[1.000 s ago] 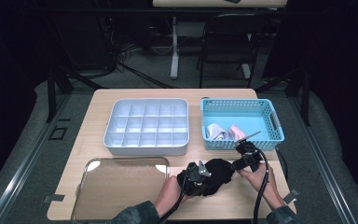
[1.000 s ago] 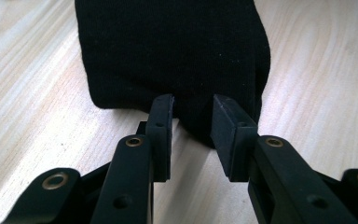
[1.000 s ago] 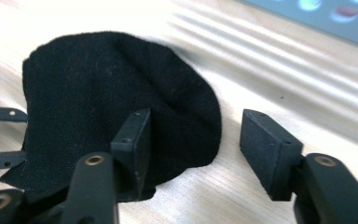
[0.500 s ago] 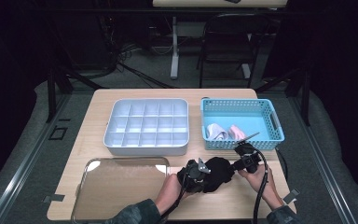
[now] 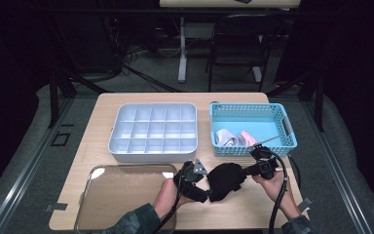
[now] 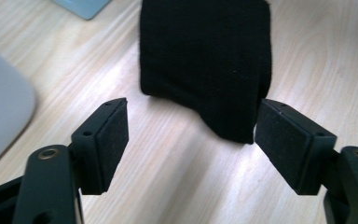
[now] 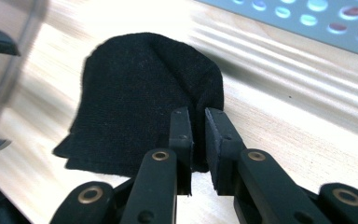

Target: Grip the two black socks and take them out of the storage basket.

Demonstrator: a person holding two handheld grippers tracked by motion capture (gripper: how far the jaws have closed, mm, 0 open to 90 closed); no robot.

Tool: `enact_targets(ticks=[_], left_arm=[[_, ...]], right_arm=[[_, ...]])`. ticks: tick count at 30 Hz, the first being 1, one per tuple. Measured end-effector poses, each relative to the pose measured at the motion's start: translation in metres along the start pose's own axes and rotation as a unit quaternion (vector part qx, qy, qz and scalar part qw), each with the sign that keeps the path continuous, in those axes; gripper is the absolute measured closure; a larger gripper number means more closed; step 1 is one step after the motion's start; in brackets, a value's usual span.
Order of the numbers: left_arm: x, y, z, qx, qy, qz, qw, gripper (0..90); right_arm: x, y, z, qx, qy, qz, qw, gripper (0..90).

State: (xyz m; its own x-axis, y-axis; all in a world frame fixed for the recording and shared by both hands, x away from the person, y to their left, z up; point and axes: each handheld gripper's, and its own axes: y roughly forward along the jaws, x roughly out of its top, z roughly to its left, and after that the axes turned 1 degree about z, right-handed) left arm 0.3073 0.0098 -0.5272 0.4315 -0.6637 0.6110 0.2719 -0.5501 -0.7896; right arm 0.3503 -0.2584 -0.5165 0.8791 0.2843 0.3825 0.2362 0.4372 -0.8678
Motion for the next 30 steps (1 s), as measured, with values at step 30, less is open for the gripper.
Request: enact_targets(ticks=[30], left_arm=[[-0.022,-0.024,0.013,0.016,-0.021,-0.008,0.9996,15.9]], right_arm=[[0.009,0.024,0.060,0.057,-0.055,0.013,0.9968,81.2]])
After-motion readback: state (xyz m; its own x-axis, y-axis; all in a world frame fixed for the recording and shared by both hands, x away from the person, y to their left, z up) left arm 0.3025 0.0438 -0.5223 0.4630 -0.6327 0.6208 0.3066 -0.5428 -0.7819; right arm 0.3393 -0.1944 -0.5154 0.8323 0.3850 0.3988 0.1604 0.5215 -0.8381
